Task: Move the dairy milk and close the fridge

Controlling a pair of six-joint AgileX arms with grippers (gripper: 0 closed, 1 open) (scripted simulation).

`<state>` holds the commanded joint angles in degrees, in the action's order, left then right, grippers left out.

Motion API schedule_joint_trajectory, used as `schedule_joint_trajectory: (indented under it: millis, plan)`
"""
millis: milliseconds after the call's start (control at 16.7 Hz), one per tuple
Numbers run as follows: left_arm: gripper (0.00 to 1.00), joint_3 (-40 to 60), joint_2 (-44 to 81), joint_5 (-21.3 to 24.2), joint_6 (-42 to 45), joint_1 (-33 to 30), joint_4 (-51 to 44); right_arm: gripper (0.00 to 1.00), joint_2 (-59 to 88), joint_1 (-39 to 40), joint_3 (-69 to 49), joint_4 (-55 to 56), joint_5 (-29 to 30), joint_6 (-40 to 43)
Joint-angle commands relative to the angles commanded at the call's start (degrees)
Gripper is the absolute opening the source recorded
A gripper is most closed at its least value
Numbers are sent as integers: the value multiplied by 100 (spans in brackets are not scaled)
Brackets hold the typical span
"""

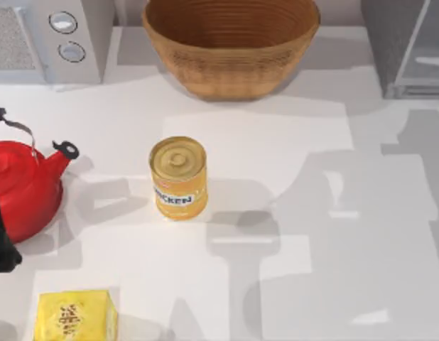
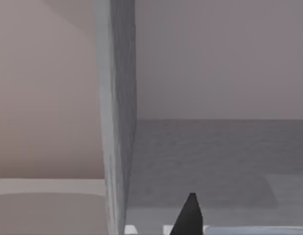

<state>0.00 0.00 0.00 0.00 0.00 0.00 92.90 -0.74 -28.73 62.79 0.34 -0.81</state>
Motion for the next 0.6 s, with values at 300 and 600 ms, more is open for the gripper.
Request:
schedule_joint_trajectory:
  millis: [300, 600]
  plan:
    - [100, 0, 0, 0, 0, 0, 0, 0, 1740, -476, -2021, -467, -498, 56]
    - [100, 0, 0, 0, 0, 0, 0, 0, 3239, -948, -3915, -1022, -995, 100]
